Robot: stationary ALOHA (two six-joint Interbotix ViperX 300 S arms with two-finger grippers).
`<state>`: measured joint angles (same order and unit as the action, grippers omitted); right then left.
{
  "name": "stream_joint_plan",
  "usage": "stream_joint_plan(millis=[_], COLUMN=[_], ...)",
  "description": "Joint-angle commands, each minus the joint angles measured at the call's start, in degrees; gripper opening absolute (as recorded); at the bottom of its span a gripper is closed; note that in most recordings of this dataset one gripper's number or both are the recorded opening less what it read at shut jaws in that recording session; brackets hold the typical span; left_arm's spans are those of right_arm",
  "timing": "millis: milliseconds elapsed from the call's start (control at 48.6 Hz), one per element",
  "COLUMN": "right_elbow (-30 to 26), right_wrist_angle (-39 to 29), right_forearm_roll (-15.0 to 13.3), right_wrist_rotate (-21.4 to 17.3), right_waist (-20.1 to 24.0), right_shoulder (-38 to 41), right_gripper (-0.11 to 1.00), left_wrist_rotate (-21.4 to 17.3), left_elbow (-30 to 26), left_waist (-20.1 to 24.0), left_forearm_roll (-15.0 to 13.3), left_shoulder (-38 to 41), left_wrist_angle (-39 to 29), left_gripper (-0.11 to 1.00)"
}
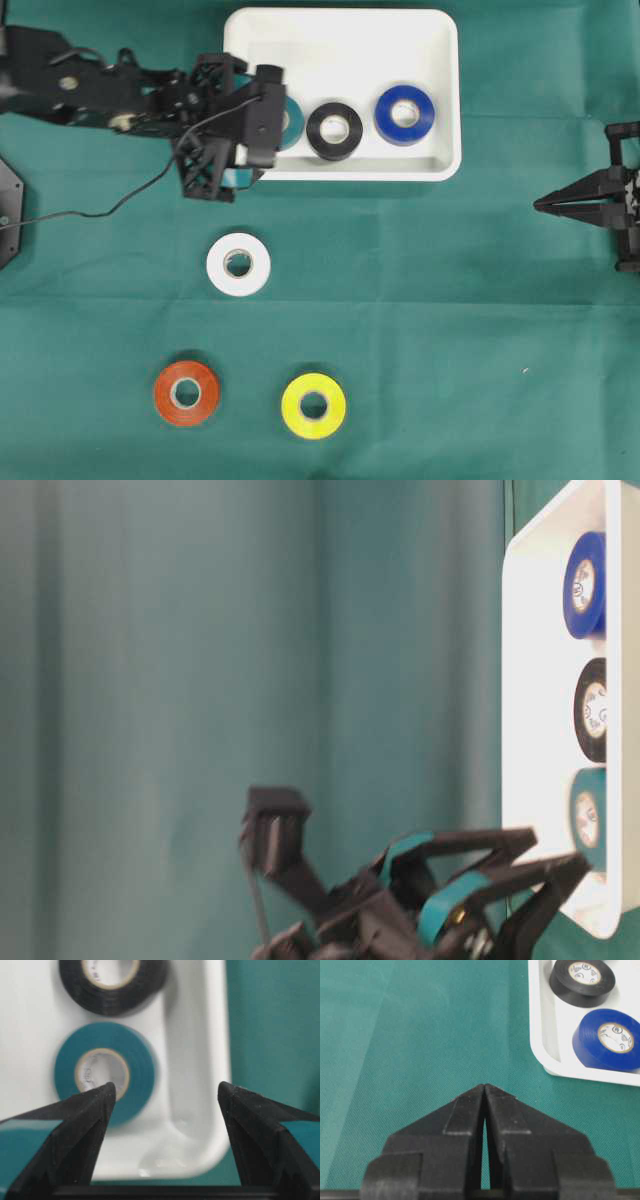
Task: Put the tape into the white case with the left arm.
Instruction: 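Open the left gripper to release the teal tape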
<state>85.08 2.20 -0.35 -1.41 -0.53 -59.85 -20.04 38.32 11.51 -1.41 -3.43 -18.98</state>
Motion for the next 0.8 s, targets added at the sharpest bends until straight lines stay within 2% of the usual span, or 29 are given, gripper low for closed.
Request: stream_joint_plan(millis=[0,329,782], right_elbow=[-0.62,-0.62,-0.62], right_wrist_angle=[0.35,0.35,0.35], right_forearm_roll=[0.00,0.00,0.00], right_wrist_rotate=[-0.09,-0.09,-0.09], right_waist=[0.00,0.00,0.00], right_shoulder=[0.26,0.18,0.09], right_gripper=[-0.09,-0.09,-0.09], left_wrist_rotate=[1.41,7.38,8.35], left_elbow=[1.76,10.55,18.72], left_waist=[-1.41,-5.19,-8.00], left_forearm_roll=[-0.09,-0.09,-0.09], left_shoulder=[-5.19,-18.19,-28.48], left_wrist_angle=[0.18,0.26,-0.44], left_gripper=[0.82,0.82,0.82])
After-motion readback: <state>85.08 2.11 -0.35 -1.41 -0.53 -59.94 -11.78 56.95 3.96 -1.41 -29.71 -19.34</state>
